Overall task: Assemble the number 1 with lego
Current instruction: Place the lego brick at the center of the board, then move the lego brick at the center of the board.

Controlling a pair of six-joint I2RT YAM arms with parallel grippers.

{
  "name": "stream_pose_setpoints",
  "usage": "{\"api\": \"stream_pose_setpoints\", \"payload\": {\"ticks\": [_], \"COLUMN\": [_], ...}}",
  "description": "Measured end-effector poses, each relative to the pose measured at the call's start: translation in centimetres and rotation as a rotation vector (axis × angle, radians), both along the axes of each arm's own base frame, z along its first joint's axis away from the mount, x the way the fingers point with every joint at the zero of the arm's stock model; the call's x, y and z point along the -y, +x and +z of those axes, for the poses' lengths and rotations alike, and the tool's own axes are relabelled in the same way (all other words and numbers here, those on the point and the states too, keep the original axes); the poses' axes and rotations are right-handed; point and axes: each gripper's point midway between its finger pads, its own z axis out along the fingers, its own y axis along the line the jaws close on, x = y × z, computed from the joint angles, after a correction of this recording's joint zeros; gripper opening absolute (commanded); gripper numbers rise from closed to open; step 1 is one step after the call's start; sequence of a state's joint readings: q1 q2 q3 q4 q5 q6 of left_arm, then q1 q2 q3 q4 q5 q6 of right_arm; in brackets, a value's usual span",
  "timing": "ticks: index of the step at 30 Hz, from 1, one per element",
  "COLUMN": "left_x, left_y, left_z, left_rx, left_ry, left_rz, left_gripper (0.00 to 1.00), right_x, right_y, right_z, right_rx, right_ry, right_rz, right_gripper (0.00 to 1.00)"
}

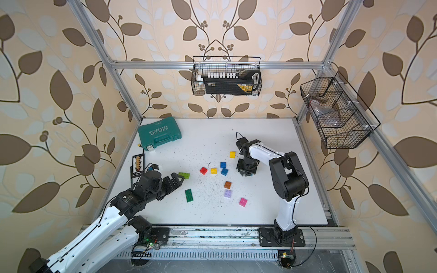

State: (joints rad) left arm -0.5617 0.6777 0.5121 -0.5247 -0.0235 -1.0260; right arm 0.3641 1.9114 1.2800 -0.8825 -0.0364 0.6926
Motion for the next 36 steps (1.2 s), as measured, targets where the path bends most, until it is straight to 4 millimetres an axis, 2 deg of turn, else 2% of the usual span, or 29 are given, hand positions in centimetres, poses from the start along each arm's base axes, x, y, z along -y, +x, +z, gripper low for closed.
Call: {"api": "stream_pose_setpoints", "payload": {"ticks": [8,14,17,21,23,25,27,31,33,36], "left_x": [0.2,0.5,0.5,0.5,0.5,0.5,0.5,0.5,0.5,0.5], "left_y": [0.4,0.8,0.8,0.8,0.8,0.8,0.8,0.8,0.8,0.8], "left_z": [-0.8,-0.5,-0.5,-0.4,-0.3,-0.2,-0.2,-0.2,-0.2,0.0], "left_rx": [-0.041,-0.039,-0.039,-0.034,-0.030,-0.028,-0.028,-0.027,-0.025,-0.021], "left_ry": [0.027,0.027,0.027,0.023,0.021,0.020,0.020,0.019,0.018,0.016], "left_rz": [-0.001,-0.002,-0.002,-0.002,-0.002,-0.002,-0.002,-0.002,-0.002,-0.002], "left_gripper": [0.99,0.99,0.99,0.99,0.99,0.99,0.99,0.99,0.99,0.99], "right_x": [2.2,4.6,6.1,7.6,7.6,7.3,6.9,6.3,6.1,5.8], "right_y": [-0.1,0.1,0.2,-0.1,-0.3,-0.1,0.2,1.8,2.7,3.9], "right_z": [-0.1,1.3,1.6,2.1,3.0,4.8,6.5,8.6,8.5,7.0], "right_rx": [-0.008,0.030,0.036,0.044,0.068,0.121,0.174,0.239,0.238,0.207], "right_ry": [-0.065,-0.089,-0.097,-0.103,-0.094,-0.070,-0.041,-0.005,-0.004,-0.009], "right_rz": [0.021,0.004,-0.015,-0.031,-0.030,-0.039,-0.044,-0.062,-0.074,-0.087], "right_gripper": [0.18,0.20,0.23,0.33,0.43,0.61,0.68,0.71,0.72,0.72]}}
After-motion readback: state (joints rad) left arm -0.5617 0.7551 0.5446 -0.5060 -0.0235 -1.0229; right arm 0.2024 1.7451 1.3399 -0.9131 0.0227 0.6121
